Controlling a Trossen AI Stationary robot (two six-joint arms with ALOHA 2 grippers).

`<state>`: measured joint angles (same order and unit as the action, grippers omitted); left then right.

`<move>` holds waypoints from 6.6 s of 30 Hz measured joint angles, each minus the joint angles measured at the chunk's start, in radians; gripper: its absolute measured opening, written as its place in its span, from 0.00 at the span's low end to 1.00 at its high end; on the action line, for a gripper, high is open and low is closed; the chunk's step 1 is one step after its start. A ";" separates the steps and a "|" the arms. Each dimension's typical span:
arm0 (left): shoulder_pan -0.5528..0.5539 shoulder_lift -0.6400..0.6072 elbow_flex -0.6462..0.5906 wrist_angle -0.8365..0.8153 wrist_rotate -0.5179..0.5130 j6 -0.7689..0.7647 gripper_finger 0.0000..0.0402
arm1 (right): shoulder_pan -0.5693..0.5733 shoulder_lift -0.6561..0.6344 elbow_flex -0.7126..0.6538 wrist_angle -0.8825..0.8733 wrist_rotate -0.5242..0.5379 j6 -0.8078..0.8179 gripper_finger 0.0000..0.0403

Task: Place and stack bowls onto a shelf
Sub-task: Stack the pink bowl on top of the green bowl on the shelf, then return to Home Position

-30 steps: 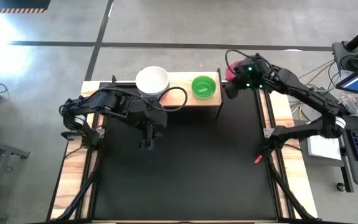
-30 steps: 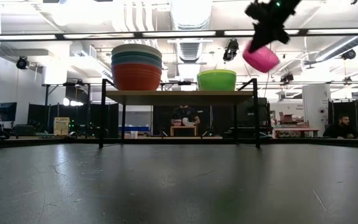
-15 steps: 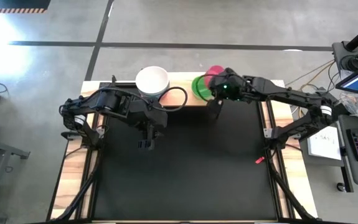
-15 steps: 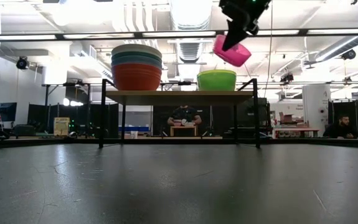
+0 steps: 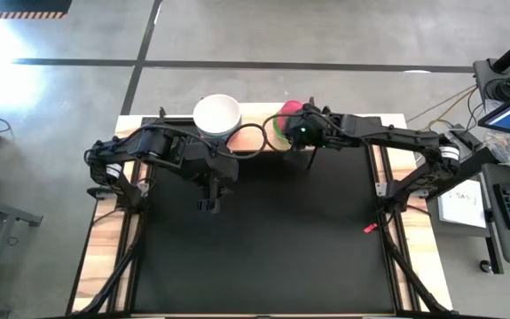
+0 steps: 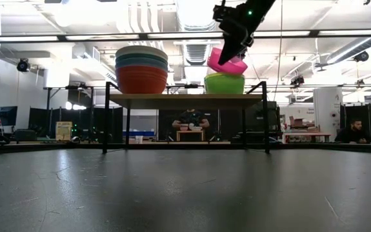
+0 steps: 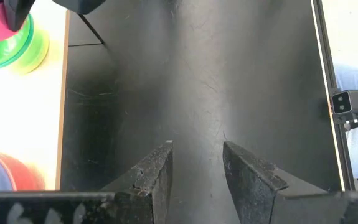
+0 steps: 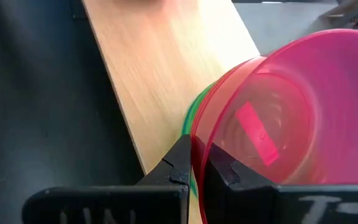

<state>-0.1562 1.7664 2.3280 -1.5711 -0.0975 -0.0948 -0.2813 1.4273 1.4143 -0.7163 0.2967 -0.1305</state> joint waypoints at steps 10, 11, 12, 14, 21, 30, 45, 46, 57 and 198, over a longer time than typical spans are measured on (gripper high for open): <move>0.000 0.000 0.000 0.000 0.000 0.000 0.31 | 0.000 0.009 0.000 -0.007 -0.016 -0.045 0.07; 0.000 0.000 0.000 0.000 0.000 0.000 0.31 | 0.000 0.009 0.000 -0.007 -0.016 -0.045 0.09; 0.000 -0.001 0.000 0.000 0.000 0.000 0.31 | 0.000 0.009 0.000 -0.007 -0.016 -0.046 0.11; 0.000 -0.001 0.000 0.000 0.000 0.000 0.31 | 0.000 0.008 0.000 -0.007 -0.016 -0.046 0.15; 0.000 -0.001 0.000 0.000 0.000 0.000 0.31 | 0.000 -0.012 0.000 -0.008 -0.016 -0.046 0.25; 0.000 -0.023 0.000 0.000 -0.023 0.008 0.31 | 0.000 -0.062 0.104 -0.111 -0.013 0.010 0.28; -0.072 -0.407 -0.461 0.119 -0.349 -0.219 0.31 | 0.005 -0.307 -0.011 -0.138 -0.132 0.141 0.27; -0.079 -0.445 -0.531 0.162 -0.349 -0.227 0.31 | 0.005 -0.324 -0.034 -0.135 -0.135 0.148 0.27; -0.137 -0.912 -1.400 0.878 -0.367 -0.253 0.31 | 0.039 -0.565 -0.406 0.133 -0.144 0.245 0.27; -0.137 -1.767 -2.318 2.004 -0.364 -0.157 0.31 | 0.124 -1.427 -1.403 1.236 -0.140 0.452 0.27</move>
<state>-0.2930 -0.0006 0.0097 0.4328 -0.4610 -0.2520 -0.1574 0.0002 0.0113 0.5199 0.1570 0.3218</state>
